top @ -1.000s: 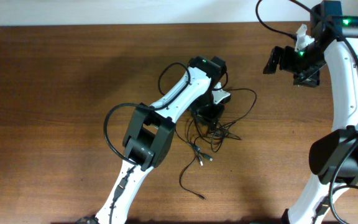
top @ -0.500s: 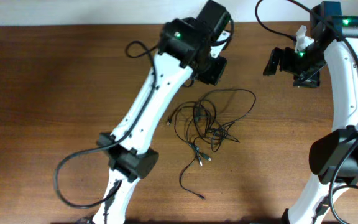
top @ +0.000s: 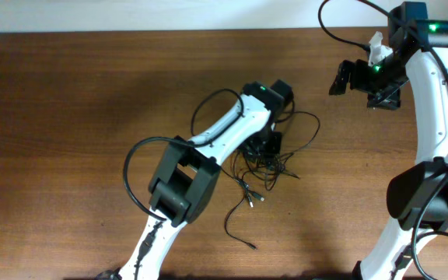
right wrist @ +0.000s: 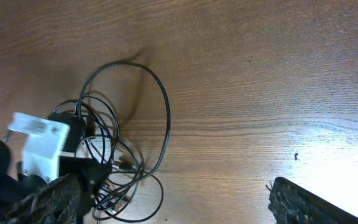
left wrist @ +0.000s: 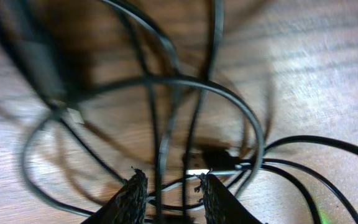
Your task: Untangle cables
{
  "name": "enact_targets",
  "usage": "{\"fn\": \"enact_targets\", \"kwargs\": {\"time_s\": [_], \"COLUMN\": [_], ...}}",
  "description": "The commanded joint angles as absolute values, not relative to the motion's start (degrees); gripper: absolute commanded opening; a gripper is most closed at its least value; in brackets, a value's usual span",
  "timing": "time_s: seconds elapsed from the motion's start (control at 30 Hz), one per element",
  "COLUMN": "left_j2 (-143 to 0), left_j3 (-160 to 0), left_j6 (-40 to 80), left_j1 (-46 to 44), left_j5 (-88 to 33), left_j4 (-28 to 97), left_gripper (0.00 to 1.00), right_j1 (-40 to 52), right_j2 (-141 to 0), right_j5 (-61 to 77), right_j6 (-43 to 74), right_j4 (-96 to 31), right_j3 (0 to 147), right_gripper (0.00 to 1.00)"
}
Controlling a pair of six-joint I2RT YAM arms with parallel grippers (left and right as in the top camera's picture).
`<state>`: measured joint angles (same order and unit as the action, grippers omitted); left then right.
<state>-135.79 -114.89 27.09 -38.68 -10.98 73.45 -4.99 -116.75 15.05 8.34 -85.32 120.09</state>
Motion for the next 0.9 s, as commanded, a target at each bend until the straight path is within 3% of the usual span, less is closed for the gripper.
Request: {"fn": "enact_targets", "kwargs": {"time_s": [0.0,0.17,0.3,0.43,0.57,0.73,0.87], "left_j2": [-135.4,-135.4,-135.4,-132.1,-119.7,-105.9,-99.1], "left_j3": [-113.3,-113.3,-113.3,-115.1,-116.7,-116.7,-116.7], "left_j6": [27.8,27.8,27.3,25.6,22.4,22.2,22.2], "left_j1": [-40.9,-41.0,-40.4,-36.0,-31.9,-28.4,-27.7], "left_j5": [-11.8,-10.0,-6.3,-6.0,-6.0,-6.2,-6.2], "left_j4": [73.0,71.4,71.9,74.4,74.2,71.4,66.8], "left_gripper": [0.32,0.32,0.0,0.0,0.0,0.0,0.0], "right_j1": [-4.9,-4.9,-4.9,-4.9,-4.9,-4.7,2.9], "right_j2": [-116.4,-116.4,-116.4,-116.4,-115.3,-105.7,-100.8], "right_j5": [15.6,15.6,15.6,20.9,24.1,31.8,35.4], "right_j6": [7.7,7.7,7.7,6.1,5.8,3.1,3.2], "right_j4": [-85.3,-85.3,-86.9,-89.2,-90.7,-90.7,-87.1], "right_j3": [120.2,120.2,120.2,120.2,120.2,120.2,120.2], "right_gripper": [0.98,0.98,0.98,0.97,0.89,0.88,0.88]}}
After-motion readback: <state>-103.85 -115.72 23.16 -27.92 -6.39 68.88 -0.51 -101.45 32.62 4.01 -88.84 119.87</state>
